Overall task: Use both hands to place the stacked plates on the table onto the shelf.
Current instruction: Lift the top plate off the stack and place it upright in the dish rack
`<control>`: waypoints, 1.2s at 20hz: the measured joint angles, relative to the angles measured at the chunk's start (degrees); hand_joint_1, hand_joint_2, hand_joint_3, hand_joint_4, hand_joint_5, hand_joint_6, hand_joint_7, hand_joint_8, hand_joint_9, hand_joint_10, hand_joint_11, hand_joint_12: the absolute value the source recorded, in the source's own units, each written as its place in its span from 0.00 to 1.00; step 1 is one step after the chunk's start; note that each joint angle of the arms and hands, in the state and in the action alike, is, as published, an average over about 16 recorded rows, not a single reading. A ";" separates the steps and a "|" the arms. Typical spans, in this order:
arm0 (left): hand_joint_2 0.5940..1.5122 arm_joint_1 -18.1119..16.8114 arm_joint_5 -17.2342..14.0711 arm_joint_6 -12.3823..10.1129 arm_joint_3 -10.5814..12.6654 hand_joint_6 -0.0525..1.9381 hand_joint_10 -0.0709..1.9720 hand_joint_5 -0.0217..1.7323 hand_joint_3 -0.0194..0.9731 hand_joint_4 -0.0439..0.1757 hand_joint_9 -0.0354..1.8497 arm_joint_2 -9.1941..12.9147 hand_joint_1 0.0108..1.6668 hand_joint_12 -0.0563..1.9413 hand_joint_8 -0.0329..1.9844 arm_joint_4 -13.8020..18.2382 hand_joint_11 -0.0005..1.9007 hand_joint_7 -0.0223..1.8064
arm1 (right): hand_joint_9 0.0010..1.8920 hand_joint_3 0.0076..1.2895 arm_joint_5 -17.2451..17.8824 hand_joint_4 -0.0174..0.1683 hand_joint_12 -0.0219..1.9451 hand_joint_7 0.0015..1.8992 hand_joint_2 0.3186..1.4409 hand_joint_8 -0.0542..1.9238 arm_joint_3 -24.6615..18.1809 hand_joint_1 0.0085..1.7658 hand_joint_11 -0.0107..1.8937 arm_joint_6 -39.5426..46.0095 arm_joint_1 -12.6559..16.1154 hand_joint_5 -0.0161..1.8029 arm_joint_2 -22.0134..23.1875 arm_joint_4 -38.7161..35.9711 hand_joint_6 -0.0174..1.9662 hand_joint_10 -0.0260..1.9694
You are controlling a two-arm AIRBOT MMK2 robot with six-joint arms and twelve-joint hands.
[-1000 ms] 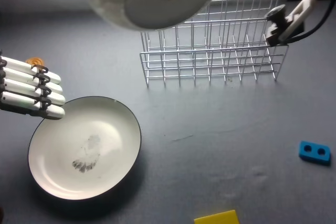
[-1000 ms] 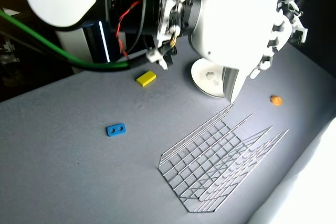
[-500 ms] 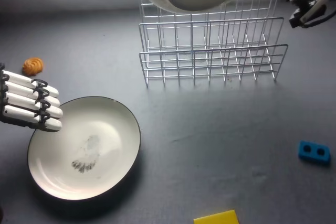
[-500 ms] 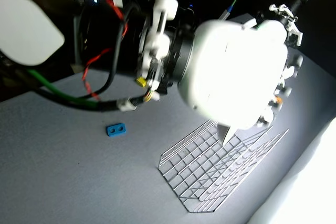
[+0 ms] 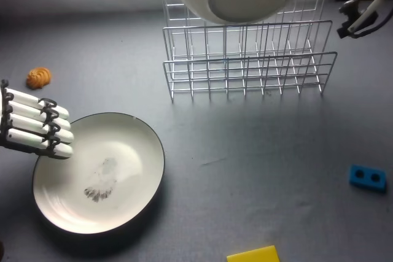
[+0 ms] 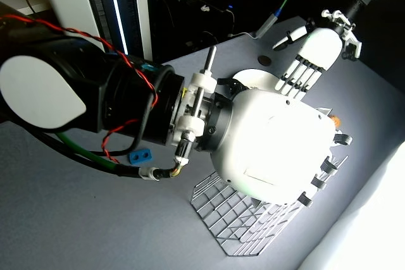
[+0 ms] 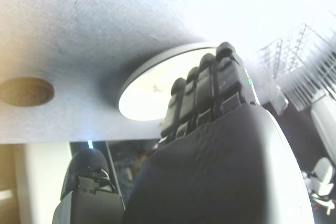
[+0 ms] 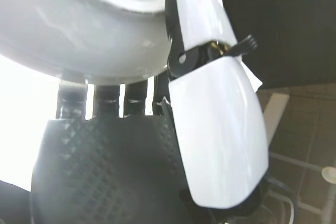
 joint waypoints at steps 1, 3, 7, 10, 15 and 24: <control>0.54 0.11 0.07 0.01 0.04 0.04 0.03 0.02 0.04 0.21 0.02 -0.06 0.00 0.03 0.01 -0.01 0.01 0.02 | 0.48 0.00 0.05 0.05 0.71 0.47 0.65 0.55 0.42 0.76 0.39 -0.07 -0.32 0.45 -0.40 0.29 0.57 0.63; 0.54 0.28 0.17 0.03 0.12 0.04 0.03 0.02 0.04 0.21 0.02 -0.14 0.00 0.03 0.01 -0.04 0.01 0.02 | 0.48 0.00 0.10 0.05 0.71 0.47 0.65 0.55 1.27 0.76 0.39 -0.25 -0.95 0.45 -1.19 0.88 0.57 0.63; 0.54 0.62 0.34 0.03 0.27 0.04 0.03 0.02 0.04 0.21 0.02 -0.26 0.00 0.03 0.01 -0.10 0.01 0.02 | 0.48 0.00 0.07 0.05 0.71 0.47 0.65 0.55 3.03 0.76 0.39 -0.66 -2.31 0.45 -2.81 2.13 0.57 0.62; 0.54 0.85 0.41 0.04 0.36 0.04 0.03 0.02 0.04 0.21 0.01 -0.32 0.00 0.03 0.01 -0.13 0.01 0.02 | 0.48 0.00 -0.21 0.06 0.71 0.47 0.65 0.56 4.29 0.75 0.39 -1.07 -3.44 0.45 -4.04 3.05 0.57 0.55; 0.54 1.30 0.48 0.10 0.39 0.04 0.02 0.02 0.04 0.21 0.01 -0.38 0.00 0.03 0.01 -0.24 0.01 0.02 | 0.49 0.00 -0.12 0.07 0.71 0.48 0.66 0.56 6.23 0.74 0.39 -2.06 -5.23 0.45 -5.74 4.46 0.57 0.49; 0.54 2.79 0.78 0.25 0.29 0.04 0.02 0.02 0.04 0.21 0.01 -0.68 0.00 0.03 0.01 -0.27 0.01 0.02 | 0.48 0.00 1.34 0.06 0.72 0.47 0.72 0.48 8.73 0.69 0.36 -3.51 -7.31 0.43 -7.65 4.86 0.59 0.31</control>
